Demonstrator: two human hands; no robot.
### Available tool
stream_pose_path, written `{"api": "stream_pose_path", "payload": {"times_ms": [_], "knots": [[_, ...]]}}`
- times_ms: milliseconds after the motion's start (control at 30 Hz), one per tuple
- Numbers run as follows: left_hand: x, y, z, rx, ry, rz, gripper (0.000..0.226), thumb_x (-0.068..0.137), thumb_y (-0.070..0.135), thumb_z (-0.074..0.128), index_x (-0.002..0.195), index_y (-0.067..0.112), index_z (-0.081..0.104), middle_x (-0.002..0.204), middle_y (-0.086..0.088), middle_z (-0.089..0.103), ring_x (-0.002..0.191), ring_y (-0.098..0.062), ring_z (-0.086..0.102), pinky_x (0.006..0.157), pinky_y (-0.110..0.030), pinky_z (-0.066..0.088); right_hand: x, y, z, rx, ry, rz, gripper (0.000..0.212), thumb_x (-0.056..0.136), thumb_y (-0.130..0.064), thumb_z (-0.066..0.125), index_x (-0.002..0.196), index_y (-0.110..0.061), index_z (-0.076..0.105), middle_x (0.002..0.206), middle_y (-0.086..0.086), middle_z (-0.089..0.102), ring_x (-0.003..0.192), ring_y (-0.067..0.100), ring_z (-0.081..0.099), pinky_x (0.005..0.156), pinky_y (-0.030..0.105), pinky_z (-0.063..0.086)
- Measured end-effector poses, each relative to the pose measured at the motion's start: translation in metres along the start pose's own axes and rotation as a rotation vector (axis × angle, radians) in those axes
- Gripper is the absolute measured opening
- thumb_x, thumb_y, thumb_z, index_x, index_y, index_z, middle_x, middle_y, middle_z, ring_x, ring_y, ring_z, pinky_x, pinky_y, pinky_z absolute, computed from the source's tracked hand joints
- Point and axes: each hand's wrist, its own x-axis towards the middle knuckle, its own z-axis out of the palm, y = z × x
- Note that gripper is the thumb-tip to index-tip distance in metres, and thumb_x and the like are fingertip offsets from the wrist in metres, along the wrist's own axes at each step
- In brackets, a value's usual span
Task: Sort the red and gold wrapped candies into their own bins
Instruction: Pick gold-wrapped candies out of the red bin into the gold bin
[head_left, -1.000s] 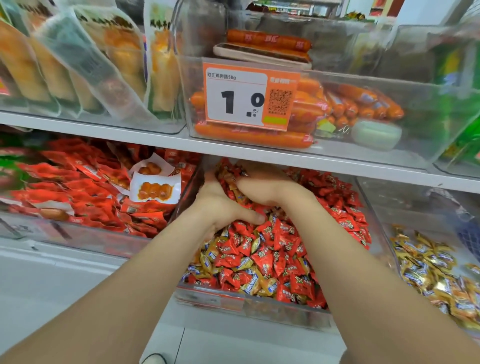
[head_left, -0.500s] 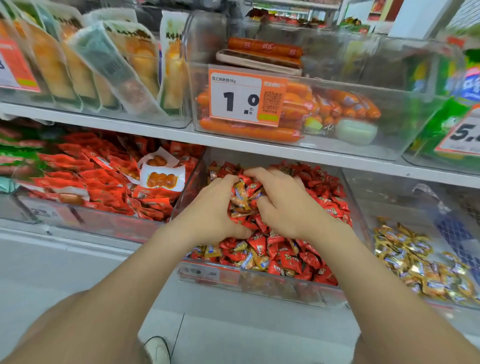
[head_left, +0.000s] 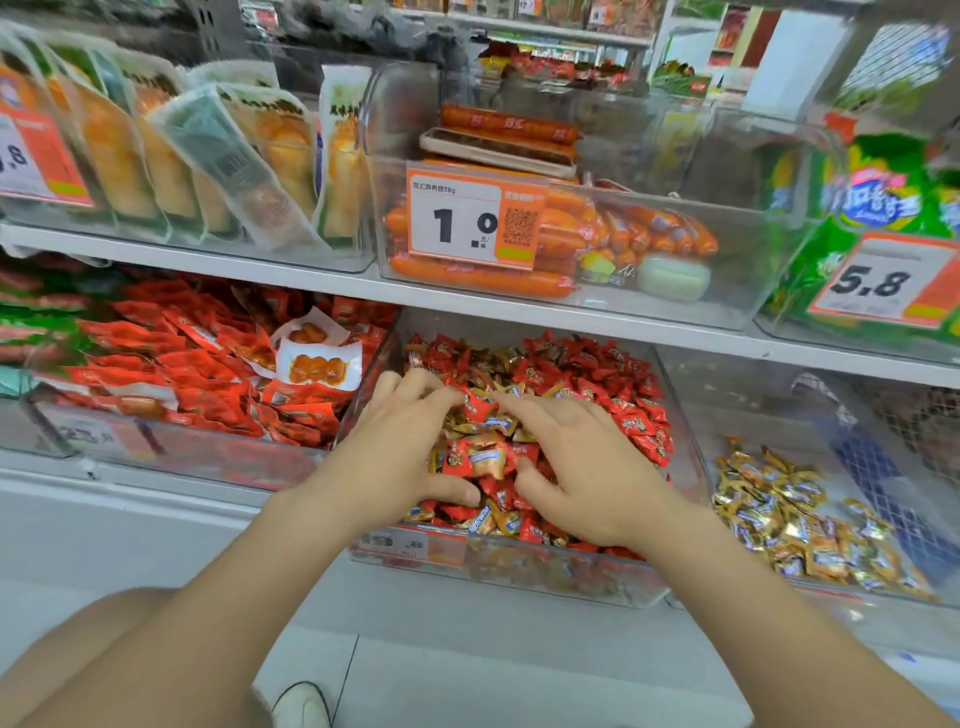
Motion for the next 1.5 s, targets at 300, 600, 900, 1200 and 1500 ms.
{"api": "stream_pose_path", "payload": {"times_ms": [300,600,900,1200,1500], "knots": [[0.006,-0.001,-0.009,-0.032,-0.075,-0.039,0.072,0.063,0.057,0.092,0.124,0.030,0.065,0.114,0.013,0.057,0.099,-0.011,0.056,0.089,-0.032,0.050,0.009,0.007,-0.009,0.143,0.171,0.042,0.021,0.101,-0.034,0.067,0.121,-0.033,0.073,0.108,-0.015,0.073,0.098,0.008,0.061,0.095,0.034,0.043],[0.002,-0.006,-0.013,-0.099,-0.043,-0.058,0.072,0.057,0.049,0.099,0.120,0.031,0.070,0.106,0.013,0.059,0.088,-0.003,0.058,0.068,-0.017,0.042,0.004,0.011,-0.018,0.455,0.322,0.090,0.047,0.096,0.007,0.047,0.111,-0.023,0.079,0.095,-0.010,0.062,0.087,0.003,0.061,0.074,0.011,0.042],[-0.009,-0.002,-0.004,-0.282,-0.033,0.064,0.047,0.091,0.025,0.081,0.124,0.047,0.055,0.114,0.022,0.047,0.107,0.008,0.048,0.089,-0.015,0.039,-0.018,0.022,-0.027,0.209,0.081,0.078,0.022,0.093,-0.039,0.071,0.113,-0.030,0.075,0.097,-0.012,0.062,0.091,0.003,0.059,0.086,0.029,0.050],[-0.003,0.004,-0.001,-0.264,0.004,0.028,0.057,0.069,0.052,0.090,0.110,0.040,0.053,0.109,0.017,0.042,0.102,0.001,0.046,0.078,-0.019,0.038,-0.016,0.014,-0.027,0.308,0.106,0.142,0.016,0.103,-0.029,0.065,0.116,-0.033,0.074,0.102,-0.010,0.054,0.086,-0.003,0.051,0.075,0.011,0.034],[-0.001,0.003,-0.002,-0.282,0.193,0.014,0.008,0.103,0.027,0.064,0.104,0.034,0.068,0.101,0.011,0.052,0.090,0.002,0.052,0.072,-0.008,0.038,0.004,-0.005,-0.020,0.518,0.316,0.258,0.046,0.087,0.008,0.049,0.082,-0.026,0.079,0.091,-0.005,0.066,0.071,0.002,0.059,0.060,0.011,0.036]]}}
